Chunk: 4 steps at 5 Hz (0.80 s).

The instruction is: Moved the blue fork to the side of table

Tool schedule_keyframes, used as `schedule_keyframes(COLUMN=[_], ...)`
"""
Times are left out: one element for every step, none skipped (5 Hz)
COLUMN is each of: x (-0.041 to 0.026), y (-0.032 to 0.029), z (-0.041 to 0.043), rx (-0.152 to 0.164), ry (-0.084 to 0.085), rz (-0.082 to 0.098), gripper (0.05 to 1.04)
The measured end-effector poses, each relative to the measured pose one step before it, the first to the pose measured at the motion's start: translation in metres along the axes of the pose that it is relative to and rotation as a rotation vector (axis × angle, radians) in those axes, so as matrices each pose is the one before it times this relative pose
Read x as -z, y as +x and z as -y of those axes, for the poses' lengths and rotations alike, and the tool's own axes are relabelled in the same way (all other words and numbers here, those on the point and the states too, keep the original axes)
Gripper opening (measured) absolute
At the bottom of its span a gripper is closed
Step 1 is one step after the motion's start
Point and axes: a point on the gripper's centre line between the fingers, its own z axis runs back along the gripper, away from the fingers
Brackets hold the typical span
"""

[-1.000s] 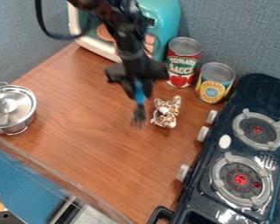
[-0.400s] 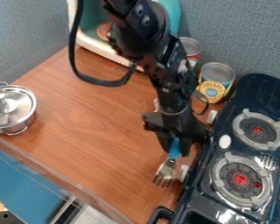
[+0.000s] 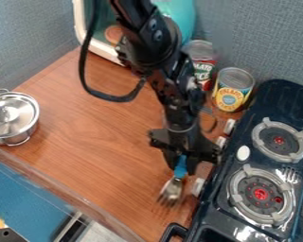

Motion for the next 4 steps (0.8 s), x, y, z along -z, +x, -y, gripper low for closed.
schedule_keyframes(x=[0.00479, 0.00652, 0.00378, 0.00143], y=[-0.00599, -0.00382, 0.00251, 0.00114], z=[-0.00803, -0.00484, -0.00151, -0.00105], rx=[-0.0175, -0.0092, -0.0163, 0.0072], ry=[0.0142, 0.0164, -0.0189, -0.0072], rz=[-0.0108, -0.0089, 0.0009, -0.0244], gripper=[0.363, 0.363, 0.407, 0.686])
